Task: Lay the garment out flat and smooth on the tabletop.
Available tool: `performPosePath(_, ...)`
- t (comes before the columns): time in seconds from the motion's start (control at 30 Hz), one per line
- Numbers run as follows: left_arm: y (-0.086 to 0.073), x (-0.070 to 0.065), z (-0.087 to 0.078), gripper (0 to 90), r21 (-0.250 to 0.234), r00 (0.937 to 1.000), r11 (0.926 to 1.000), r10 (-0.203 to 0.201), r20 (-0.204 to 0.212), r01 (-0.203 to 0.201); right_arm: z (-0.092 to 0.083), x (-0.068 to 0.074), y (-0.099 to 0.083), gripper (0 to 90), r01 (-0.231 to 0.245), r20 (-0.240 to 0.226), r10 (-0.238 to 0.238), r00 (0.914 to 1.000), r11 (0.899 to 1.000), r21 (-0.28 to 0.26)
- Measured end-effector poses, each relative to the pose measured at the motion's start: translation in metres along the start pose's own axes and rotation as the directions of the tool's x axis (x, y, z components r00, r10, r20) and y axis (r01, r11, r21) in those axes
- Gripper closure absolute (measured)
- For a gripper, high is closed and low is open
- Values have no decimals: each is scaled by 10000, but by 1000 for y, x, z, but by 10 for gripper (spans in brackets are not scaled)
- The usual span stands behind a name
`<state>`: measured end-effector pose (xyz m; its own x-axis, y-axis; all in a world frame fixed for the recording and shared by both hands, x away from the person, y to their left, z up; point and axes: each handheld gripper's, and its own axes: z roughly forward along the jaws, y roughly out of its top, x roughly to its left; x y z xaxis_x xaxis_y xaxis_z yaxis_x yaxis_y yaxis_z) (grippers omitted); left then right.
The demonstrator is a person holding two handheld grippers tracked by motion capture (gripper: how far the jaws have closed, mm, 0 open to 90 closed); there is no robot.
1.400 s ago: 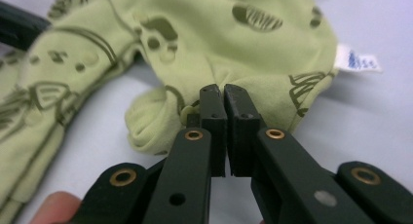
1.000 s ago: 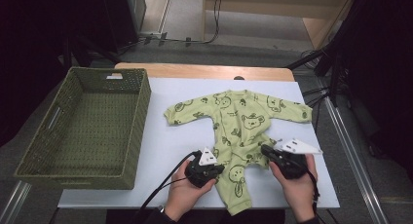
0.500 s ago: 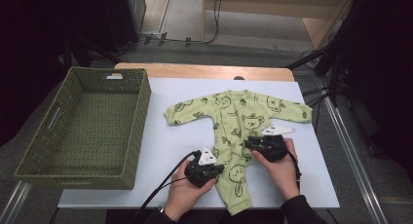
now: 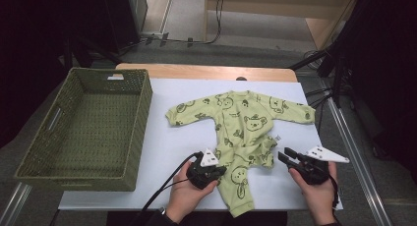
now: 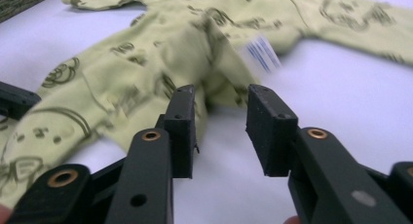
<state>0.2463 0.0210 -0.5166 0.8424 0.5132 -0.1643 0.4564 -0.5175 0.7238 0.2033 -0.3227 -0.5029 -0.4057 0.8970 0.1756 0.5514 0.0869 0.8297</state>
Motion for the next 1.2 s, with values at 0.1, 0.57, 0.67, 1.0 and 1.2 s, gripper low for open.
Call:
performPosePath(0.1, 0, 0, 0, 892, 10, 10000, 10000, -1, -11, 1, 2, -5, -12, 665, -162, 42, 160, 9999, 9987, 483)
performPosePath(0.57, 0, 0, 0, 892, 8, 10000, 10000, -18, 19, 17, 52, 36, 8, 469, 796, -1091, -704, 9915, 9934, 828)
performPosePath(0.67, 0, 0, 0, 891, 21, 10000, 10000, 18, -10, -18, 58, 43, 12, 454, 882, -1370, -770, 9876, 9931, 779)
performPosePath(1.0, 0, 0, 0, 892, 22, 10000, 10000, 42, -20, -42, 62, 54, 11, 760, 1171, -2023, -945, 9747, 9878, 1025)
performPosePath(1.2, 0, 0, 0, 892, 25, 10000, 10000, 11, -25, -11, 45, 54, 10, 813, 1107, -1344, -967, 9862, 9887, 1007)
